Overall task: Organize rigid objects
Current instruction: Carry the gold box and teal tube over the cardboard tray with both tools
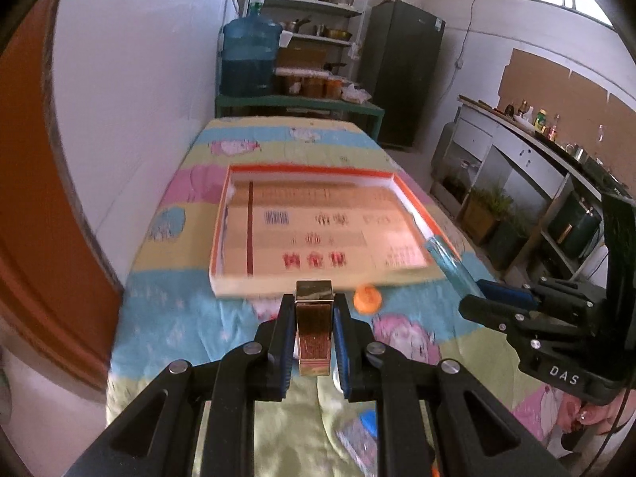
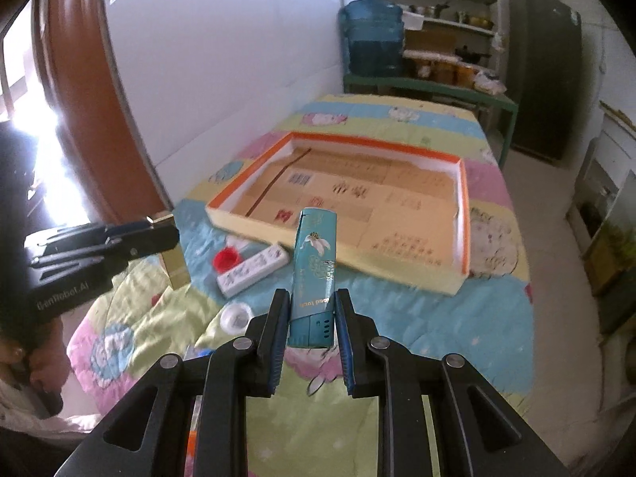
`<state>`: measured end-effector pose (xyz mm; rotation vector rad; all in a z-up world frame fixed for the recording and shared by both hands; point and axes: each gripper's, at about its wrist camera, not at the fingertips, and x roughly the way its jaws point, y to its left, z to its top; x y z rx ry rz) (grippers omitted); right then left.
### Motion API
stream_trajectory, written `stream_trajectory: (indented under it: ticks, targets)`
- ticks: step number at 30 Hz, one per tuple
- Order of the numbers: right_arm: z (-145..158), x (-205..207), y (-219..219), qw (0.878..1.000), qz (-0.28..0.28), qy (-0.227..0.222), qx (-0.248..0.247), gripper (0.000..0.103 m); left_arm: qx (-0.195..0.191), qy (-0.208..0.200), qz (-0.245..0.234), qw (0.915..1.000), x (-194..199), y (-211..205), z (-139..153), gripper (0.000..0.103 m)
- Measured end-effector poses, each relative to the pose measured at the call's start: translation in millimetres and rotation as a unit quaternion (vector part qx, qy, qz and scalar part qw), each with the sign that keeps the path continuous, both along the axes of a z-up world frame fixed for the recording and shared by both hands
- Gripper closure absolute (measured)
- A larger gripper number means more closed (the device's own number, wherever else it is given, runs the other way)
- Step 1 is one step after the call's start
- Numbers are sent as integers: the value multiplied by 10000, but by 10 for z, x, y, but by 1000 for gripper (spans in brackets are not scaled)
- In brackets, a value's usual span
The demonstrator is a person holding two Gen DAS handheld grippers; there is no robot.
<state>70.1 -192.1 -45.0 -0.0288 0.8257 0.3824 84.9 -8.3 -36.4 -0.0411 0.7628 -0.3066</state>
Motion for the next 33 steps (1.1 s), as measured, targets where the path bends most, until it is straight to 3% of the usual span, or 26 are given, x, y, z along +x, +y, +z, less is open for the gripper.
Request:
stream_trajectory:
  ticks: [11, 21, 33]
  targets:
    - [265, 374, -130, 9995, -82, -306, -76, 80, 66, -220, 170, 9996, 598, 13, 311, 85]
    - [308, 714, -245, 9991, -177, -353, -119, 80, 199, -30, 187, 9996, 1096, -76, 231, 85]
    - [85, 1137, -363, 9996, -236, -62, -118, 80, 425, 322, 229, 9983, 1620, -239, 46, 85]
